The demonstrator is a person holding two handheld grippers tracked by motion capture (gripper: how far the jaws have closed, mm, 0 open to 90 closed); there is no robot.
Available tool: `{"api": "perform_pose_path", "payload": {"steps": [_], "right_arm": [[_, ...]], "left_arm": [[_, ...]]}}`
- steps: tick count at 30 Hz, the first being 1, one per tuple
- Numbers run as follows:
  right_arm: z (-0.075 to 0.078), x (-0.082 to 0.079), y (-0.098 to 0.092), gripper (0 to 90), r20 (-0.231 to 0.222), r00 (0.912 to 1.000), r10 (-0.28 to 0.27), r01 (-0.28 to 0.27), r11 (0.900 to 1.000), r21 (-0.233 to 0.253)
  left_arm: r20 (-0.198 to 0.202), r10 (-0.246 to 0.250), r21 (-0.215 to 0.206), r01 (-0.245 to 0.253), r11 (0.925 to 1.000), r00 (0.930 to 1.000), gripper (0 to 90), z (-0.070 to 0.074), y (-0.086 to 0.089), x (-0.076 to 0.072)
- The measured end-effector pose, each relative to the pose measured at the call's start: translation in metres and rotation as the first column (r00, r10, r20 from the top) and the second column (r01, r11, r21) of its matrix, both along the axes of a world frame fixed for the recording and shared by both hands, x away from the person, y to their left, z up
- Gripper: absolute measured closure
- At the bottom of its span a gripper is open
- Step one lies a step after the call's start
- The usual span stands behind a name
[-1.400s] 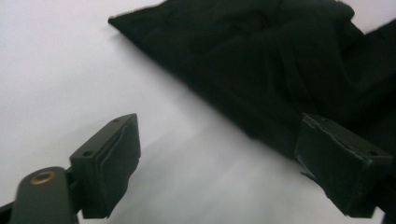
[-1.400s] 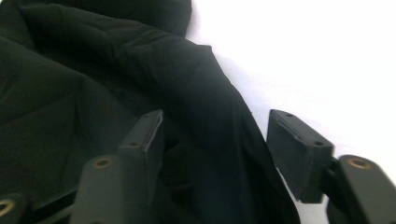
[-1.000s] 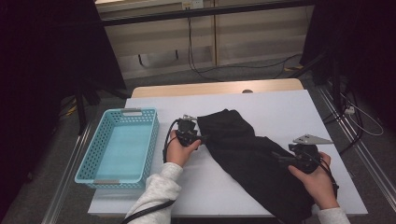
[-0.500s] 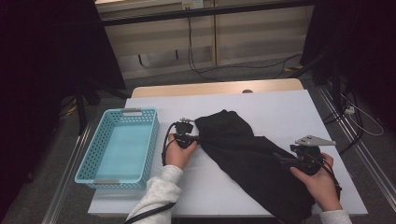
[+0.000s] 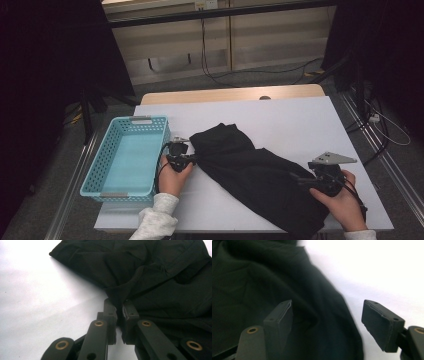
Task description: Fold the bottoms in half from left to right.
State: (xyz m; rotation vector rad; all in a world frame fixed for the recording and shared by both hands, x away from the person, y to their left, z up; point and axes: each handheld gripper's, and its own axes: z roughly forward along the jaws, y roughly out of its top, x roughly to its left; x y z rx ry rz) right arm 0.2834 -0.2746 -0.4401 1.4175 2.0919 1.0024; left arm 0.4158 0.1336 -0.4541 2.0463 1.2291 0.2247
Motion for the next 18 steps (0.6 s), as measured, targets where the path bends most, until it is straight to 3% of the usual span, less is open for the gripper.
{"api": "perform_pose_path", "payload": {"steps": [3,9,12,15,18], "right_arm": [[-0.002,-0.004,0.005,27.6,-0.008,0.9999,0.015,-0.015,1.000,-0.006],[-0.004,-0.017,0.018,39.9,-0.010,0.9996,0.027,-0.027,0.998,-0.049],[-0.001,-0.025,0.021,45.3,0.003,0.9997,0.025,-0.025,0.999,-0.027],[-0.002,-0.027,0.025,47.0,0.004,0.9992,0.040,-0.040,0.999,-0.036],[-0.008,-0.027,0.035,43.8,-0.029,0.9966,0.077,-0.078,0.996,-0.032]], "left_arm": [[0.006,-0.013,-0.002,0.013,0.9999,0.9999,83.4,-0.001,0.000,-0.001],[0.012,-0.019,0.006,0.019,0.9998,0.9997,83.2,-0.001,-0.001,0.000],[0.017,-0.016,0.001,0.016,0.9999,0.9997,83.0,-0.001,-0.002,0.000],[0.018,-0.014,-0.002,0.014,0.9999,0.9997,82.9,-0.002,-0.002,0.001],[0.028,-0.018,0.015,0.018,0.9997,0.9994,82.9,-0.001,-0.003,0.000]]}}
